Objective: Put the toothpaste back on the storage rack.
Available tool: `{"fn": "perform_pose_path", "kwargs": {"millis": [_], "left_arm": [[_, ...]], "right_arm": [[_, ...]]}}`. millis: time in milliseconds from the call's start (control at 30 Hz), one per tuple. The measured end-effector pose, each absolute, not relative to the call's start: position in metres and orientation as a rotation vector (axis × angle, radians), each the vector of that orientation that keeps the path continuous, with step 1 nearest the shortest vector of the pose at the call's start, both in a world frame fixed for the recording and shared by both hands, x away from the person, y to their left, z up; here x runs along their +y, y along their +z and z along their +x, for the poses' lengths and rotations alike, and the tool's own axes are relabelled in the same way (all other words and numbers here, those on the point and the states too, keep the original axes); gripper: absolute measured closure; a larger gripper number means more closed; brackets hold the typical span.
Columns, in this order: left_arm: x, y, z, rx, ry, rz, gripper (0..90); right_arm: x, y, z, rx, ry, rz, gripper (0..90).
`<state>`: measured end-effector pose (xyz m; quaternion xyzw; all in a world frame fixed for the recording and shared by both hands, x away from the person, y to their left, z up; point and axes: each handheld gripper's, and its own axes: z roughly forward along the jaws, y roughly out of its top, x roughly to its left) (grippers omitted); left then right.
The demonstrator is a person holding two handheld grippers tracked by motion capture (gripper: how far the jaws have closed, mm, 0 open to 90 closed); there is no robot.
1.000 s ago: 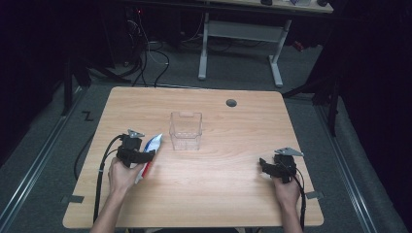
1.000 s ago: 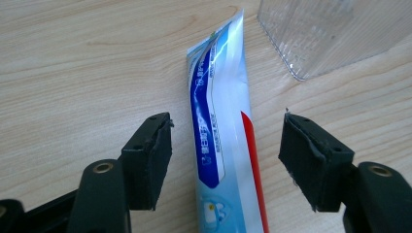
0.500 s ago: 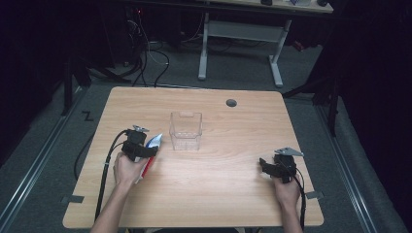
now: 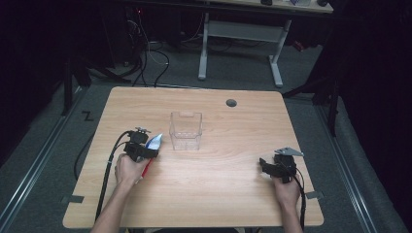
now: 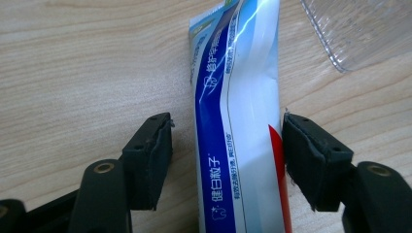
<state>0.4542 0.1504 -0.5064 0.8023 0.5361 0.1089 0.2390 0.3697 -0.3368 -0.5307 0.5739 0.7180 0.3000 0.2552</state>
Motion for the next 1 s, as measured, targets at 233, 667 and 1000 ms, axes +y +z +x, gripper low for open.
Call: {"fn": "perform_pose_path", "kwargs": {"millis": [233,667,1000], "left_arm": [[0.1483,-0.5076,0.4546,1.479,0.3,2.199,40.3],[0.1474,-0.5058,0.454,1.501,0.321,2.204,55.3],[0.1502,-0.5043,0.4541,1.479,0.263,2.198,69.4]], "right_arm": [[-0.3368,-0.5306,0.3697,1.949,0.815,1.559,31.2],[-0.3369,-0.5307,0.3697,1.95,0.815,1.556,31.3],[-0.3368,-0.5307,0.3696,1.95,0.815,1.558,31.2]]}}
